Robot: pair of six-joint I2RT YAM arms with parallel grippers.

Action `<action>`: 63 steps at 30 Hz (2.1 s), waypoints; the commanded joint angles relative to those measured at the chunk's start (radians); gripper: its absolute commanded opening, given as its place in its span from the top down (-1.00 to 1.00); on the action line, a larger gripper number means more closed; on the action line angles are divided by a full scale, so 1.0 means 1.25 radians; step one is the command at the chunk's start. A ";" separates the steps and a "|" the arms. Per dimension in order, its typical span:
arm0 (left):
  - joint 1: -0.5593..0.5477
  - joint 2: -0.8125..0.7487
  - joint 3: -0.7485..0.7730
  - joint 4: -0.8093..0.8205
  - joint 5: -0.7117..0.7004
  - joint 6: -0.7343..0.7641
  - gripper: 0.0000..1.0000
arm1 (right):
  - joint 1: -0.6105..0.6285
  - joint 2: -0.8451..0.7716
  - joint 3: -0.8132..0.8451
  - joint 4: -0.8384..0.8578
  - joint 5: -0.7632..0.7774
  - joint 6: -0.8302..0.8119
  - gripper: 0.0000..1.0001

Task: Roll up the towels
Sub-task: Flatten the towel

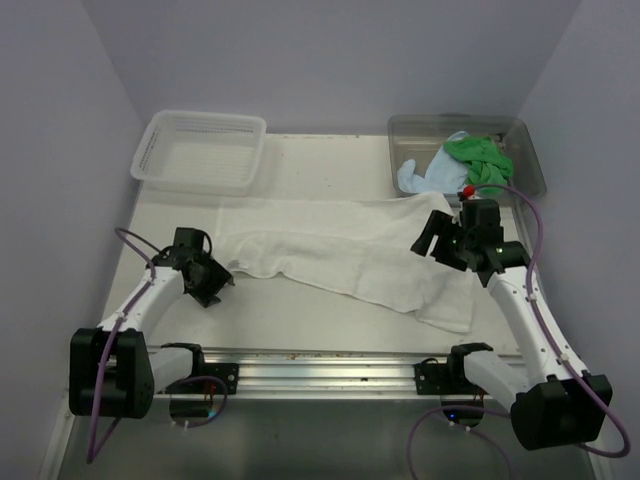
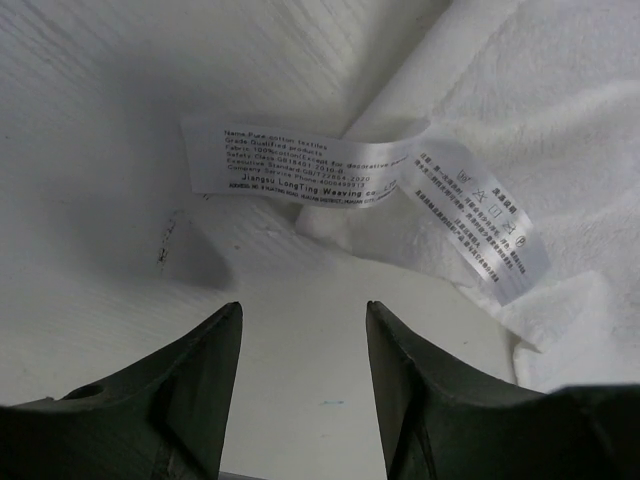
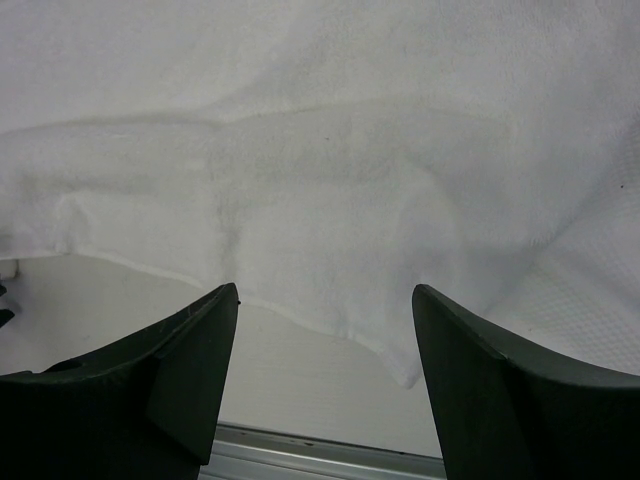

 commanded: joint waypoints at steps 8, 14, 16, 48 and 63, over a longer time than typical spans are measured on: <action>0.001 -0.015 -0.034 0.169 -0.056 -0.103 -0.08 | -0.003 0.024 0.006 0.029 -0.028 -0.015 -0.48; 0.001 -0.050 -0.045 0.195 -0.074 -0.100 -0.24 | -0.003 0.027 0.006 0.028 -0.027 -0.015 -0.48; 0.001 -0.023 -0.045 0.190 -0.070 -0.101 -0.34 | -0.003 0.032 0.001 0.034 -0.030 -0.011 -0.48; 0.002 0.039 0.014 0.162 -0.191 -0.064 1.00 | -0.003 0.037 -0.036 0.022 0.001 -0.018 -0.50; 0.182 0.051 0.071 0.140 -0.091 0.083 0.94 | -0.003 0.029 -0.133 0.023 0.025 0.072 -0.52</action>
